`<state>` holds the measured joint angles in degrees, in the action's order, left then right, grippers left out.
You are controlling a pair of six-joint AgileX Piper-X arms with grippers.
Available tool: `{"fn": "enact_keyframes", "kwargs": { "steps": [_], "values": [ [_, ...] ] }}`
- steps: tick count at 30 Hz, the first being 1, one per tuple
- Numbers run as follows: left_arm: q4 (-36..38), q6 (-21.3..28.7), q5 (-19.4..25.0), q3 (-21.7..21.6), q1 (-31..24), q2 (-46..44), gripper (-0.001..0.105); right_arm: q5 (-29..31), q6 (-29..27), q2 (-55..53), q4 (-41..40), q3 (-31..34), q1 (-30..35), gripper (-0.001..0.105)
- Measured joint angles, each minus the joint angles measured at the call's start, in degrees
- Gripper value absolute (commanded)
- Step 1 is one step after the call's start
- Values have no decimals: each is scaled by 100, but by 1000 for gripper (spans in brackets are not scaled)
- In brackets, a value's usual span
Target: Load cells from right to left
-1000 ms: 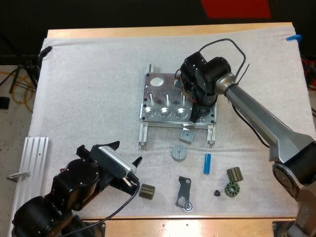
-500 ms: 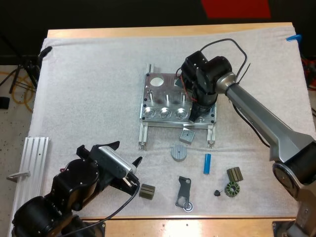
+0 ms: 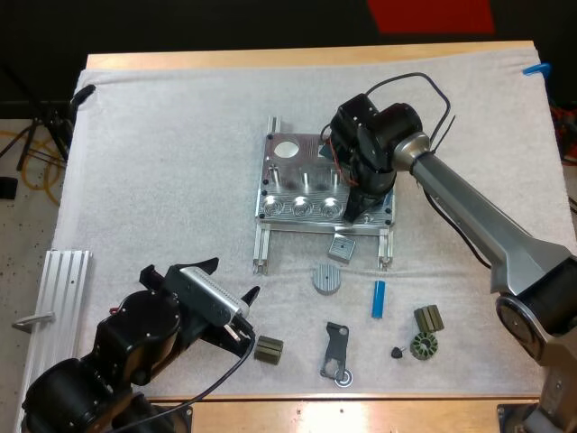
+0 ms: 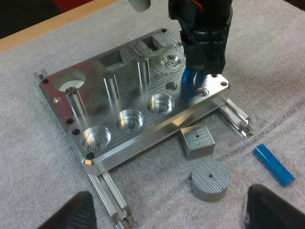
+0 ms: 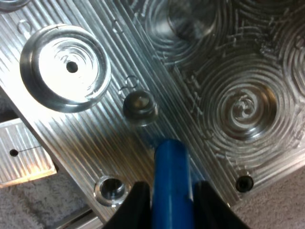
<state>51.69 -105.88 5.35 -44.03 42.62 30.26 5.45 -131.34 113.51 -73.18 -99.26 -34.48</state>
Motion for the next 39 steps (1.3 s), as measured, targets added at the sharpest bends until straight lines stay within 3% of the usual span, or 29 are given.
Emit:
{"fn": "enact_keyframes", "kwargs": {
  "steps": [26, 30, 32, 34, 39],
  "values": [
    [0, 0, 0, 0, 0, 0, 64, -82, 11, 0, 262, 28, 0, 14],
    [0, 0, 0, 0, 0, 0, 64, -82, 11, 0, 262, 28, 0, 27],
    [0, 0, 0, 0, 0, 0, 64, -112, 28, 0, 262, 39, 0, 41],
    [0, 0, 0, 0, 0, 0, 64, -143, 69, 42, 262, 66, -4, 47],
    [0, 0, 0, 0, 0, 0, 64, -193, 150, 50, 233, 102, -40, 48]
  ]
}}
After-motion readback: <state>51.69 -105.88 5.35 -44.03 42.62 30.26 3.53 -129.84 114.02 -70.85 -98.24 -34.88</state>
